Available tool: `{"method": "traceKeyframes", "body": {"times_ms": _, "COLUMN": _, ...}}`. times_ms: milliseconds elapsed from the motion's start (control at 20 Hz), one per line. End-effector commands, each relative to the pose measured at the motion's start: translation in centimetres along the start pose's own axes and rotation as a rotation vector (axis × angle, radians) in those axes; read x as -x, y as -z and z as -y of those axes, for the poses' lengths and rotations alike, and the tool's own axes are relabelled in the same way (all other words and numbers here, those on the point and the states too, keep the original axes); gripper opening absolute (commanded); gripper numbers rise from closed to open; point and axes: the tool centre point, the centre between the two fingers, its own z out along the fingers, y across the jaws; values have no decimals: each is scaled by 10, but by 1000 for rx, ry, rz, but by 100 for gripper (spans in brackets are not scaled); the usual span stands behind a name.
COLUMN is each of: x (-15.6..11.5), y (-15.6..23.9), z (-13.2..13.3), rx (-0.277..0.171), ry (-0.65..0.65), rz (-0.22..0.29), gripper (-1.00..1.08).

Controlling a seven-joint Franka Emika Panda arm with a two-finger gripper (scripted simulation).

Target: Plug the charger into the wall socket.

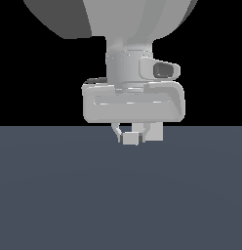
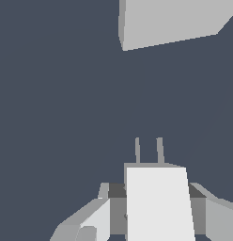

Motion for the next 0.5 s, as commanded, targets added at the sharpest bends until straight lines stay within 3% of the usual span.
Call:
{"method": "traceKeyframes", "body": {"times_ms": 0, "x": -10, "y": 2, "z": -9, "rx": -8, "ry": 32, "rz": 0, "gripper": -100}}
{"method": "traceKeyframes", "body": {"times_ms": 450, "x": -45, "y": 8, "z": -35, "rx": -36, "ry": 135, "rz": 2, "gripper": -100}}
